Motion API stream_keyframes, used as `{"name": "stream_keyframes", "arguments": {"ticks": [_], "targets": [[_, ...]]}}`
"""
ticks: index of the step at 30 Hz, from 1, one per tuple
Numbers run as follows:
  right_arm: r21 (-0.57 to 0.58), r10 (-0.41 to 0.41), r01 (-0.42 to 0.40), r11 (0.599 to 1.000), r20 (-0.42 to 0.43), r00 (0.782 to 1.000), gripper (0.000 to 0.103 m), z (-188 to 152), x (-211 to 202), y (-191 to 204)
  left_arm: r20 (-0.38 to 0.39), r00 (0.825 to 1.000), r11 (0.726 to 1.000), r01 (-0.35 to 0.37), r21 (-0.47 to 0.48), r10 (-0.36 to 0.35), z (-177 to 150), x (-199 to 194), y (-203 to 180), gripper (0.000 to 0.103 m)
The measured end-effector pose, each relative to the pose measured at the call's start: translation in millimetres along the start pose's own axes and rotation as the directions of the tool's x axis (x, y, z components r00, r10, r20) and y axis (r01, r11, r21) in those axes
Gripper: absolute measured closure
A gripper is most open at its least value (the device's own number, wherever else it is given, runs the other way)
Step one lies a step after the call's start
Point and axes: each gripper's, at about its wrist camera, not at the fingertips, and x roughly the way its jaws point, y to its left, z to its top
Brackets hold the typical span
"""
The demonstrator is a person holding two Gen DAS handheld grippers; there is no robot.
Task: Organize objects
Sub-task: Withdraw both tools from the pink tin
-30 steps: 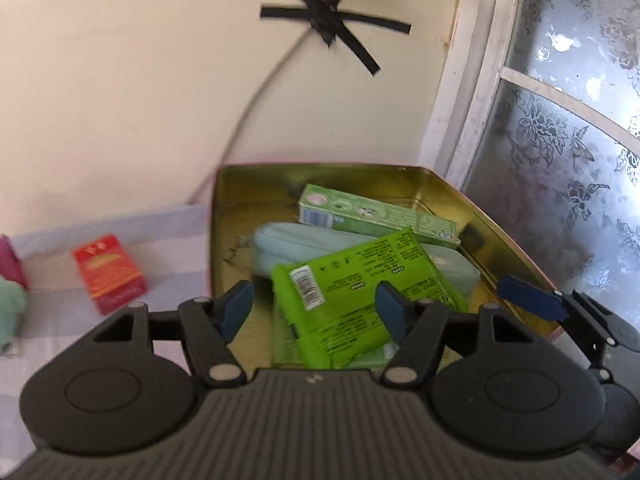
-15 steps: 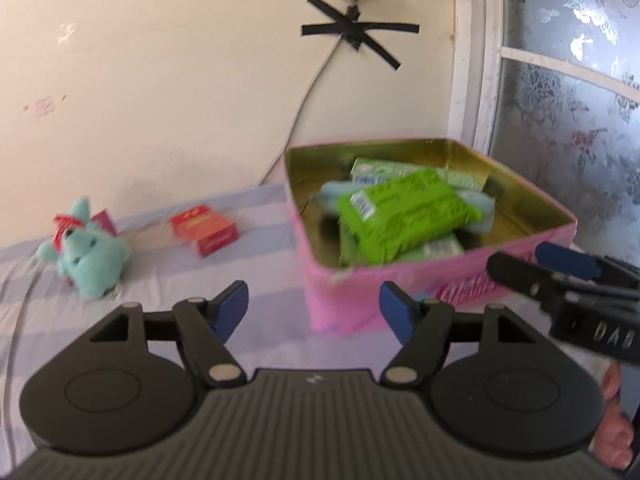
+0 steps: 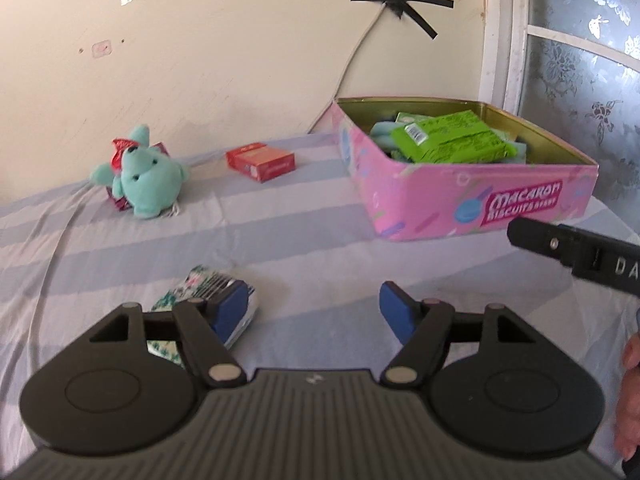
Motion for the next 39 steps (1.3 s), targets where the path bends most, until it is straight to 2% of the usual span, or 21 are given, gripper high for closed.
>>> {"name": "stream_keyframes", "arguments": {"ticks": [9,18,26,35,39], "targets": [[-0.021,-0.050,0.052,0.998,0.081,0.995,0.022,-2.1,-12.3,13.6,0.041,0.999,0.999,0.036,-0.015,-0.036,-14.4,1.3,9.9,0.028],[-0.056,-0.092,0.096,0.994,0.073,0.993,0.022,-16.5,1.4,18.7,0.038,0.999,0.999,0.038,-0.003,-0.038,-24.6,11.8,10.9,0.028],[-0.038,-0.078,0.081,0.996,0.085,0.993,0.021,-18.5,1.3,15.4,0.042,0.998,0.999,0.049,-0.002,-0.049,-27.6,14.3,11.5,0.028],[-0.037,-0.067,0.072,0.997,0.119,0.991,0.019,-19.6,-2.9,15.9,0.081,0.994,0.997,0.072,0.029,-0.074,-30.2,8.6,8.1,0.027],[-0.039,-0.074,0.079,0.996,0.119,0.990,0.019,-20.0,-2.6,16.8,0.079,0.993,0.996,0.084,0.010,-0.085,-30.0,9.2,11.4,0.027]]}}
